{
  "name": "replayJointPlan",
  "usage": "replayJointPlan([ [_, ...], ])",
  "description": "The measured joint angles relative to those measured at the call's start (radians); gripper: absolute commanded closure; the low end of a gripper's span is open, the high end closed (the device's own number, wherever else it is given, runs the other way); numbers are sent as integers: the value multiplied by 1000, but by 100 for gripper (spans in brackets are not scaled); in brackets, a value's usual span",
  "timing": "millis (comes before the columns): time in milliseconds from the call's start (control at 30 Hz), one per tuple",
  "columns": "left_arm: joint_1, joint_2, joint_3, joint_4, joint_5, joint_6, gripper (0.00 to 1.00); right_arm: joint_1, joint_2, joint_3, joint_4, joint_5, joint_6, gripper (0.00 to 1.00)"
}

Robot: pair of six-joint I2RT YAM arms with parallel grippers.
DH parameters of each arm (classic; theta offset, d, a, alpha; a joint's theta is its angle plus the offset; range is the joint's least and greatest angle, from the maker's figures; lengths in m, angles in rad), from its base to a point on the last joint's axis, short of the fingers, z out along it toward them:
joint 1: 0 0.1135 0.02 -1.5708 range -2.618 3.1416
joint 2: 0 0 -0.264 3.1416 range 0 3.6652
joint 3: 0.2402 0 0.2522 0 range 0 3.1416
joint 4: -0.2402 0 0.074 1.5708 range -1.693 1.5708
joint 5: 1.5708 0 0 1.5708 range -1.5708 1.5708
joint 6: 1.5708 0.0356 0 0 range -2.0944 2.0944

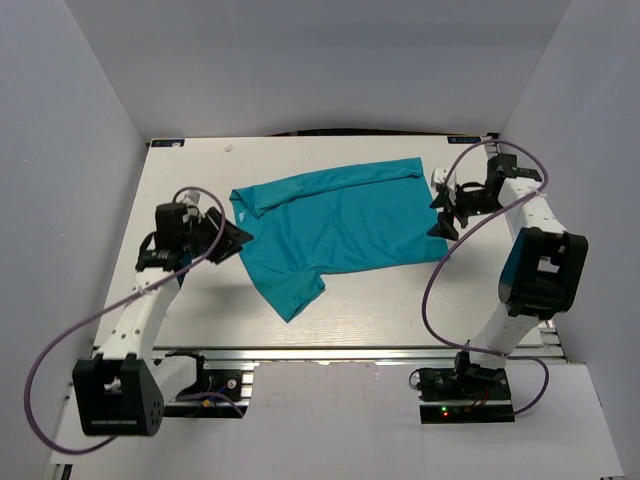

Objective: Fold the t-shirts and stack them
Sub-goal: Pick up the 1/3-folded T-shirt from the center of the board.

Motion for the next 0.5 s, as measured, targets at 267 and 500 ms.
replayJointPlan([
  [267, -9, -149, -143, -158, -20, -113, 42, -9, -74, -139, -4, 95, -51, 15],
  [500, -126, 36, -168, -196, -99, -195, 41, -9, -88, -187, 112, 168, 18, 14],
])
